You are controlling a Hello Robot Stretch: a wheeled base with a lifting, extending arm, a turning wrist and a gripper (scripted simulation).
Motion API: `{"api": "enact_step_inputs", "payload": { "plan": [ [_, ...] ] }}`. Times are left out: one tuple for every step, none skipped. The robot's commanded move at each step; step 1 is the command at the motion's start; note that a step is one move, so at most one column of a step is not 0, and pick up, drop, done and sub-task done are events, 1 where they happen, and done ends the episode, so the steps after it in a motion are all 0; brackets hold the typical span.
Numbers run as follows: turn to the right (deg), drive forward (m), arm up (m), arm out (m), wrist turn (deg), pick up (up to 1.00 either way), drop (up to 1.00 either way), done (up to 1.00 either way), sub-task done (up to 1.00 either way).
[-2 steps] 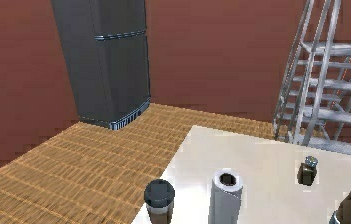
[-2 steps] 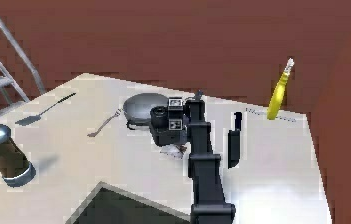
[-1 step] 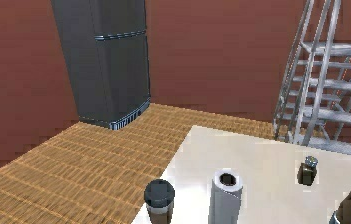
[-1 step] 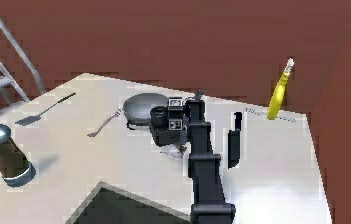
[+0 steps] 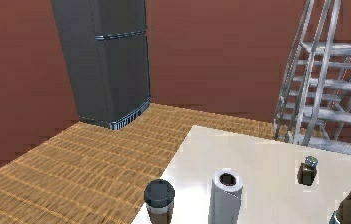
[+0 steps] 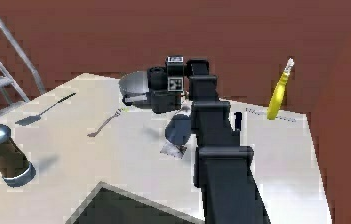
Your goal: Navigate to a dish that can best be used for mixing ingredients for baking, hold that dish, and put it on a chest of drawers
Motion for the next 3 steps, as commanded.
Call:
{"api": "enact_step_inputs", "payload": {
  "plan": [
    [0.0, 0.0, 0.02, 0.0, 0.0, 0.0, 0.0, 0.0, 0.0],
    [0.0, 0.0, 0.0, 0.0, -45.0, 0.0, 0.0, 0.0, 0.0],
    [0.0, 0.0, 0.0, 0.0, -45.0, 0.0, 0.0, 0.0, 0.0]
  ]
}}
